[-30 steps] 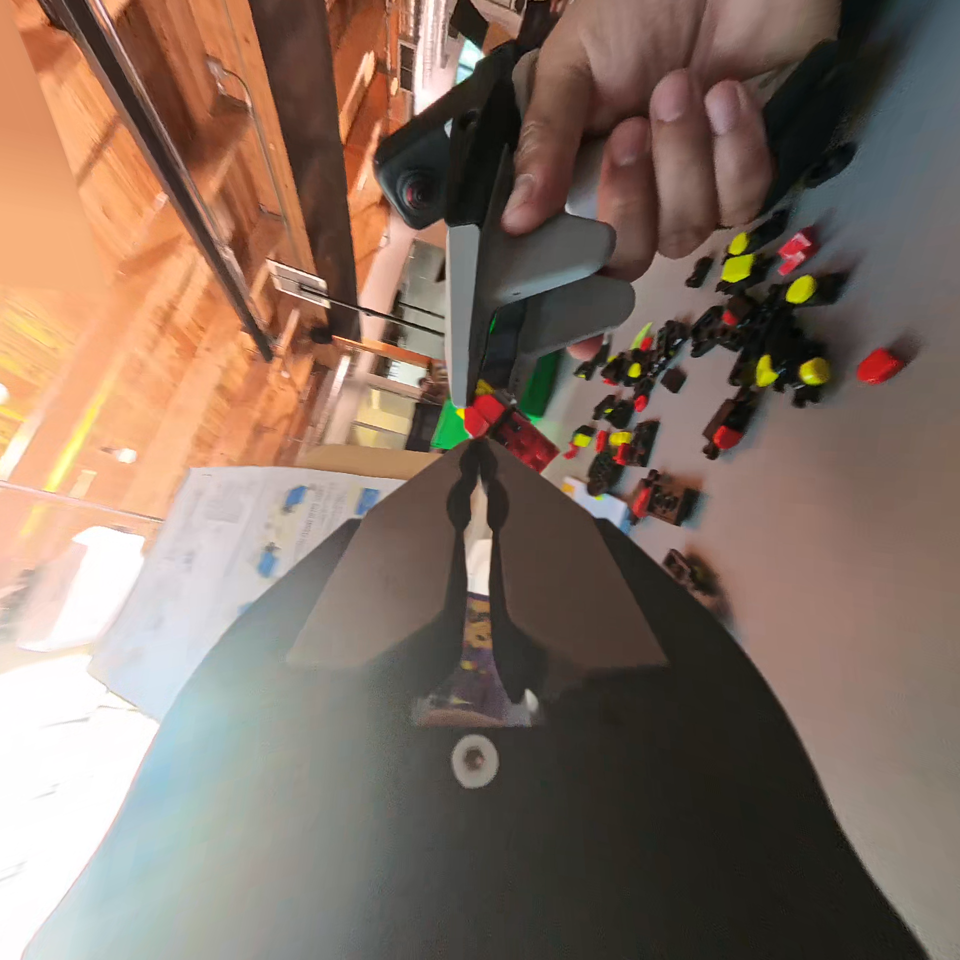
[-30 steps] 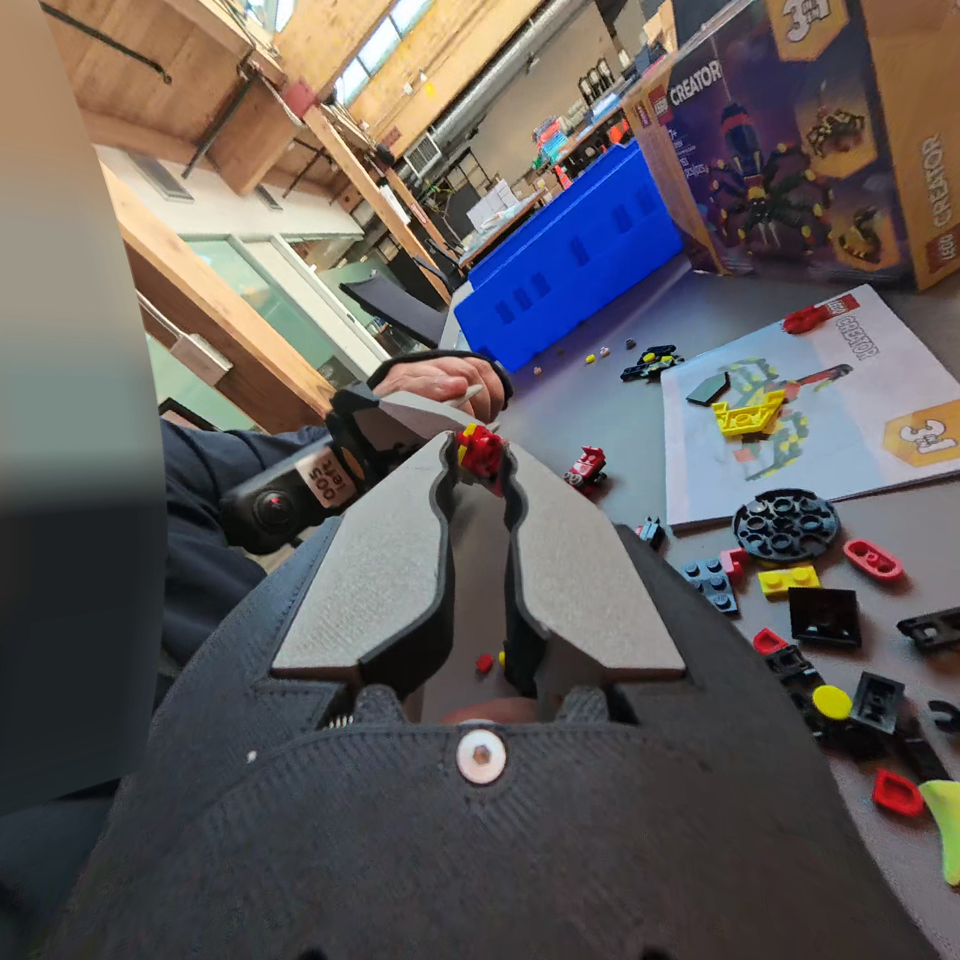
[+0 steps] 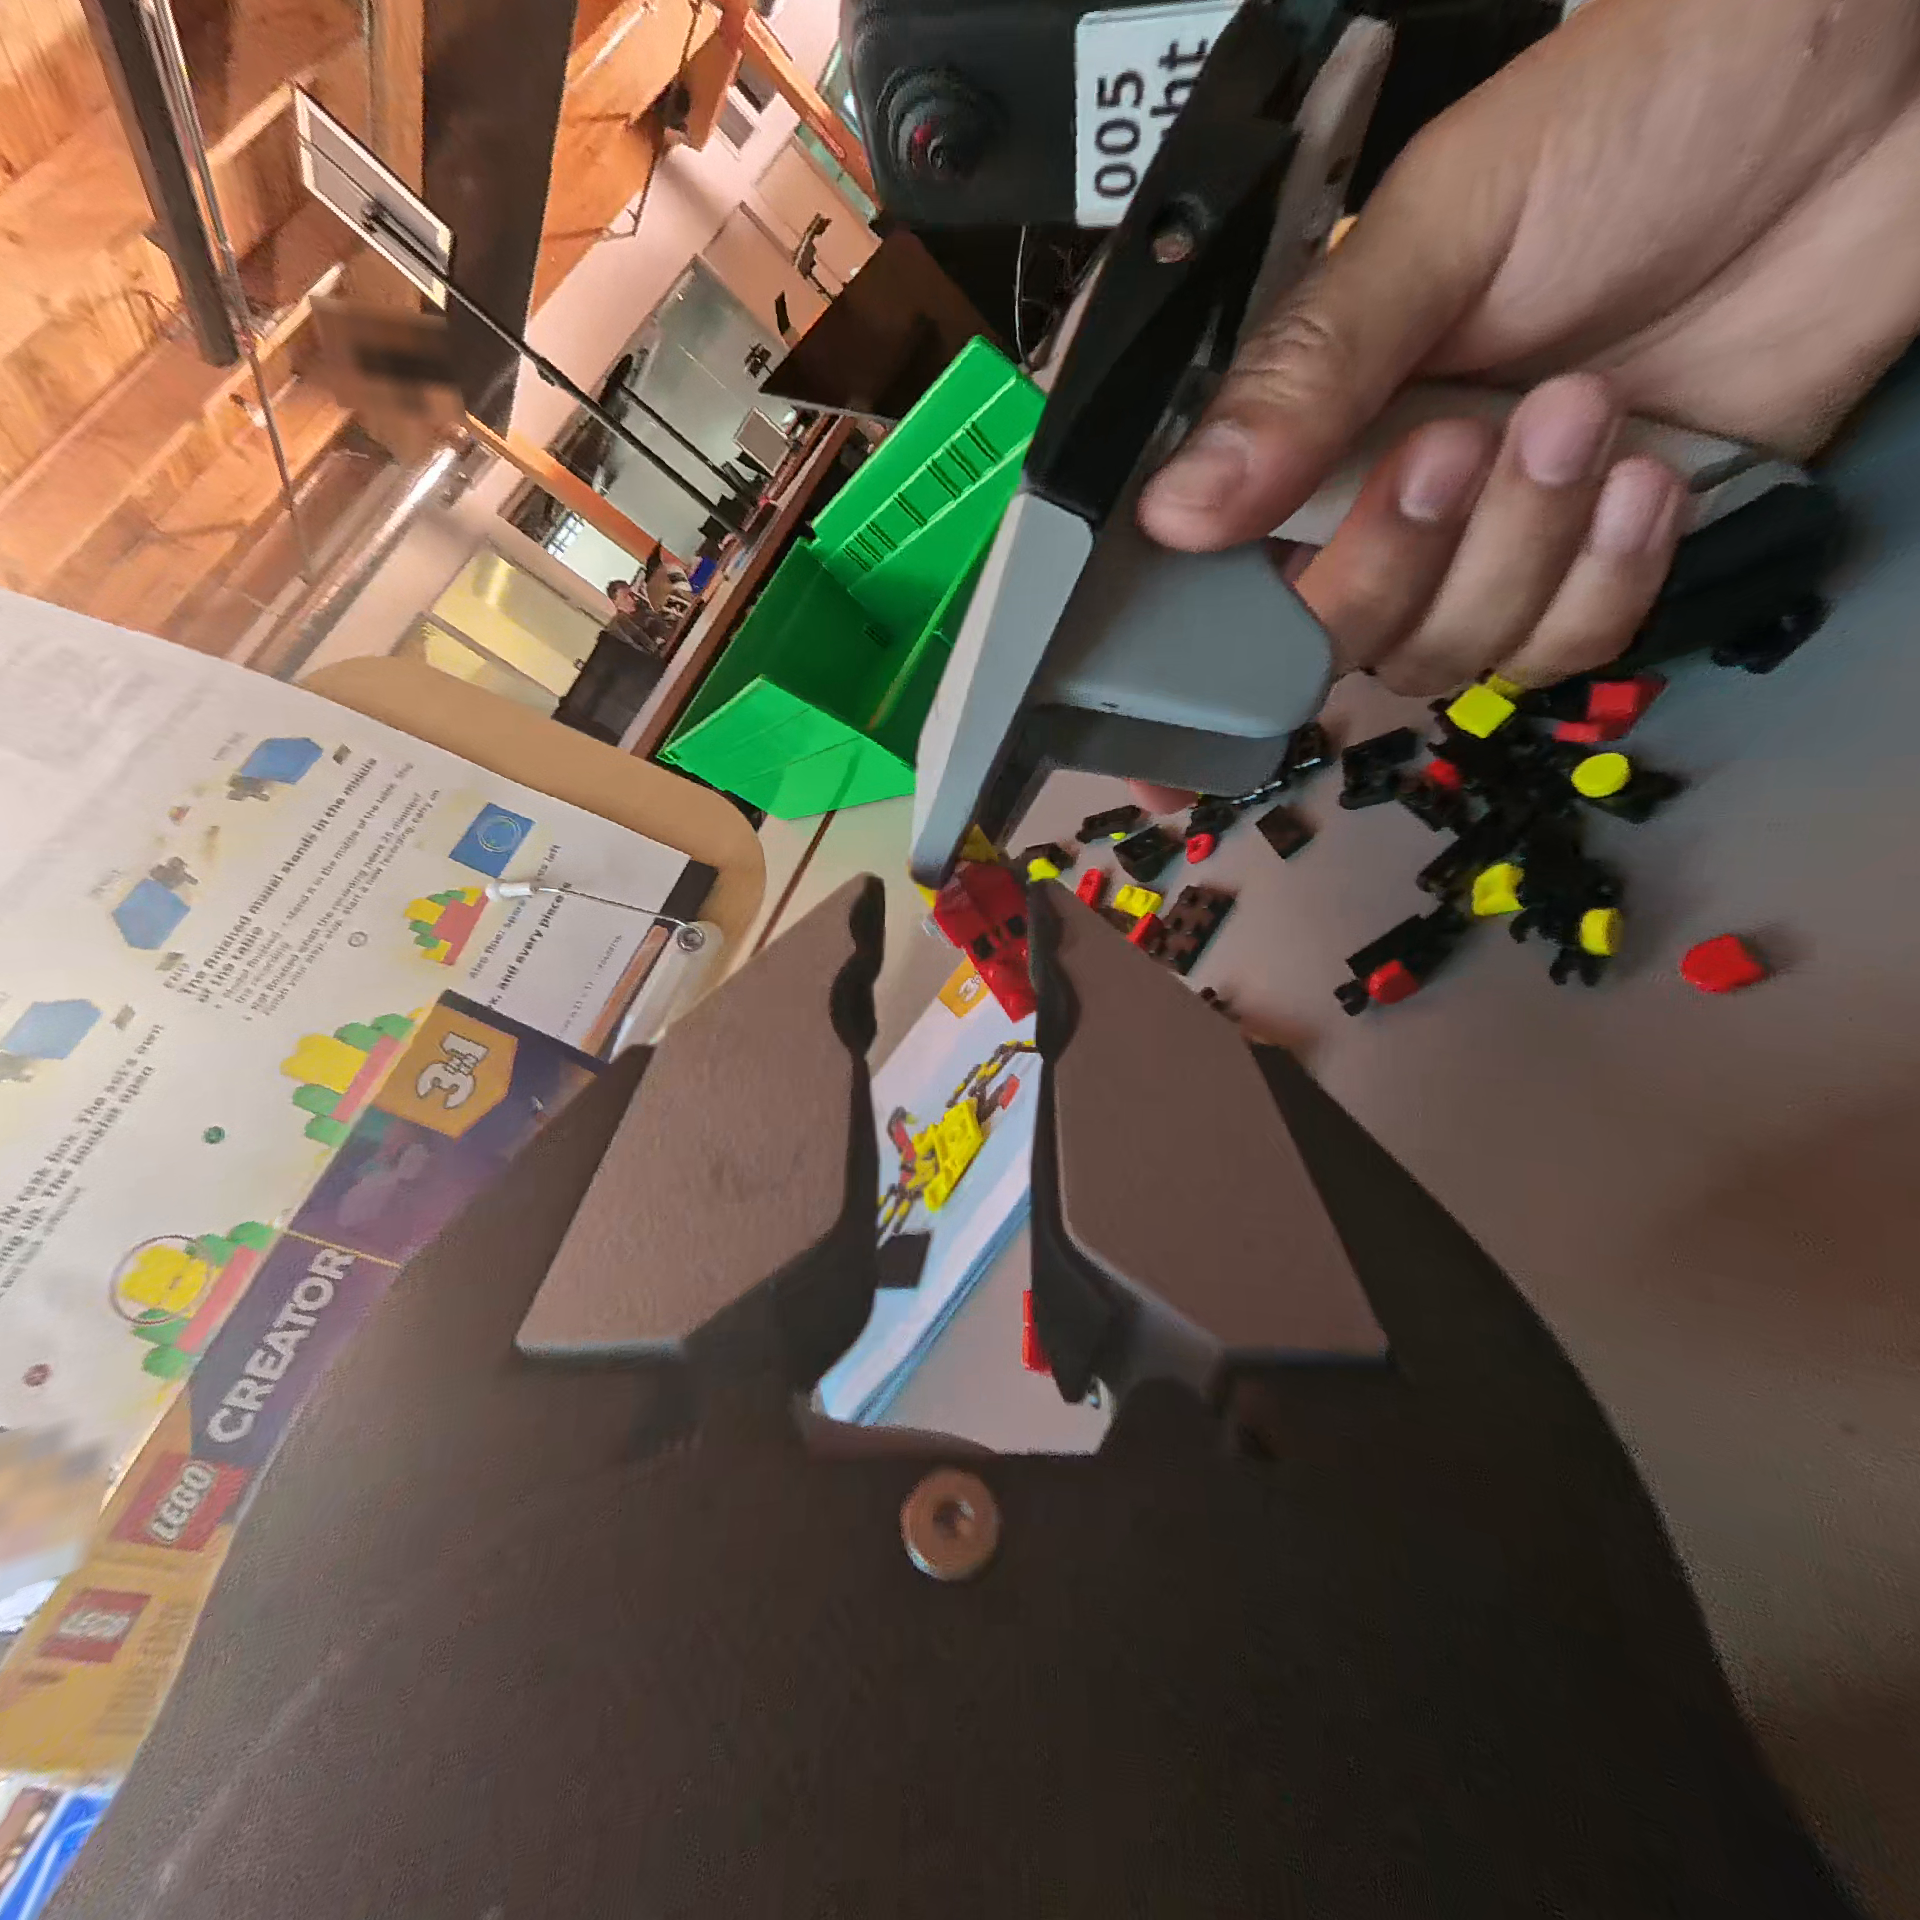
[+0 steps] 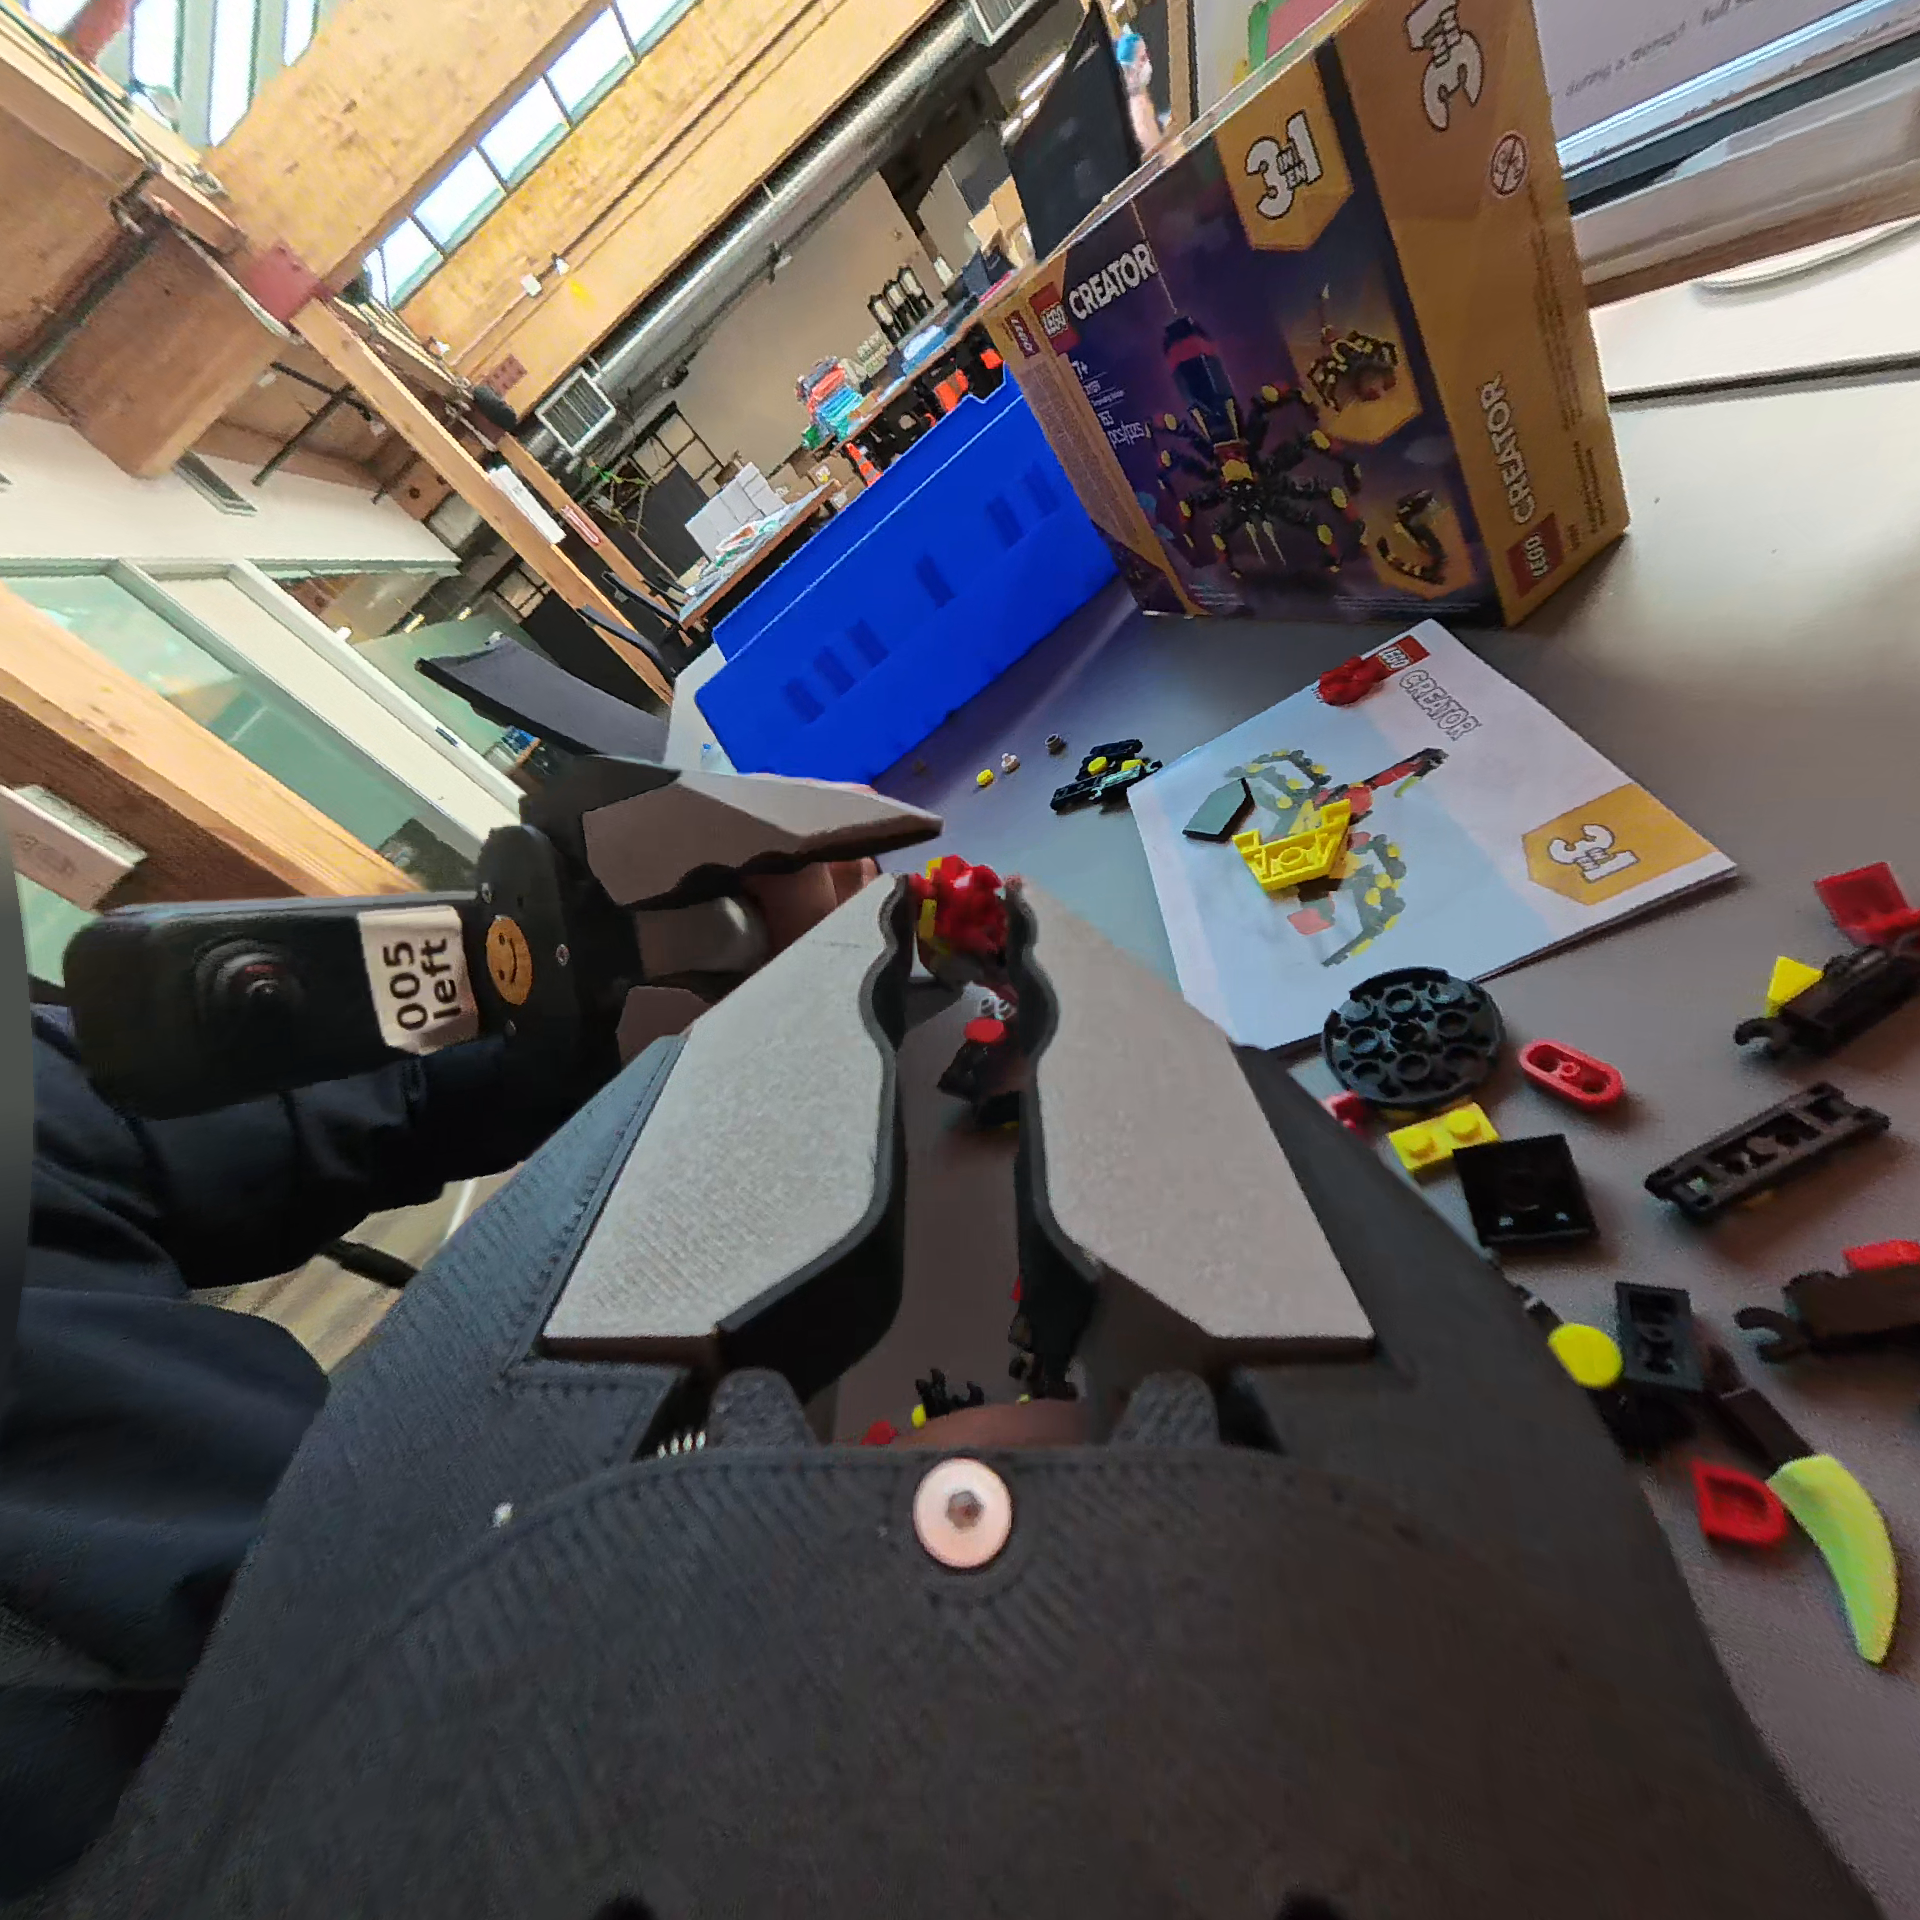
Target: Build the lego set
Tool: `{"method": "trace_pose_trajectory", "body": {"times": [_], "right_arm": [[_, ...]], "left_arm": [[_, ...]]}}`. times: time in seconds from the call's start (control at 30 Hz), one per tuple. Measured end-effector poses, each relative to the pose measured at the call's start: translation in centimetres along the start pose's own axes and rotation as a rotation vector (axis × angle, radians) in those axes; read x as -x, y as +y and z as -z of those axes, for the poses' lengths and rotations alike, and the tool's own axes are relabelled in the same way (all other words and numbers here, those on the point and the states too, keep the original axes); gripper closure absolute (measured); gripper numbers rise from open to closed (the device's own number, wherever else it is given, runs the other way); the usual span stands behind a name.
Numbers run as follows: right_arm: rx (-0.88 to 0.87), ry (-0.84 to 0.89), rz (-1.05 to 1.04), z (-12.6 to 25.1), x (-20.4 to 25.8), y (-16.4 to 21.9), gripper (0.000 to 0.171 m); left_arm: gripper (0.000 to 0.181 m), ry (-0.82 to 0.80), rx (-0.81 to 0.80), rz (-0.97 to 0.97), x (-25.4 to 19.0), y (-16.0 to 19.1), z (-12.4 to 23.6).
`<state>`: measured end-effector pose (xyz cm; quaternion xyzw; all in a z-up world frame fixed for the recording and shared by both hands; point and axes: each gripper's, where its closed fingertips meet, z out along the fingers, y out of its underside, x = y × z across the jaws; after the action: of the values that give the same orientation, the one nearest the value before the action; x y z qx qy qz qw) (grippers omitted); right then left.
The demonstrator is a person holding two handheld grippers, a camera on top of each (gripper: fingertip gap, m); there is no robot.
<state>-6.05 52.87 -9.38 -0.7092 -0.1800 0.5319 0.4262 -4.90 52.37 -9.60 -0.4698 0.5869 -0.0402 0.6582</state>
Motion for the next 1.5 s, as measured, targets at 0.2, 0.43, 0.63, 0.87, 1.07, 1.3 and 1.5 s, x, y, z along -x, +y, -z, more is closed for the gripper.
{"method": "trace_pose_trajectory", "body": {"times": [0.2, 0.43, 0.63, 0.87, 1.07, 1.3, 1.5], "right_arm": [[0.033, -0.095, -0.178, 0.2, -0.1, 0.3, 0.157], [0.080, -0.073, -0.208, 0.0, -0.4, 1.1, 0.157], [0.122, -0.205, -0.183, 0.7, 1.1, 1.2, 0.160], [0.106, -0.309, -0.148, 0.8, 2.8, 0.9, 0.161], [0.074, -0.353, -0.008, 0.8, 4.2, 0.8, 0.162], [0.068, -0.225, 0.156, 0.8, 2.9, 0.4, 0.162], [-0.011, -0.277, 0.191, 1.5, 3.4, -0.8, 0.161]], "left_arm": [[0.162, 0.013, 0.013, -0.097, -0.9, 0.0, 0.2], [0.165, 0.072, 0.035, -0.080, -1.1, 0.7, 0.5], [0.167, 0.372, -0.057, 0.541, -1.1, -0.9, 1.7], [0.170, 0.607, -0.193, 0.958, -0.2, -2.3, 3.2], [0.181, 0.777, -0.329, 1.256, 0.9, -3.3, 4.4], [0.181, 0.671, -0.246, 1.171, 1.0, -1.6, 3.2], [0.155, 0.602, -0.121, 0.969, -0.7, -1.1, 2.3]]}}
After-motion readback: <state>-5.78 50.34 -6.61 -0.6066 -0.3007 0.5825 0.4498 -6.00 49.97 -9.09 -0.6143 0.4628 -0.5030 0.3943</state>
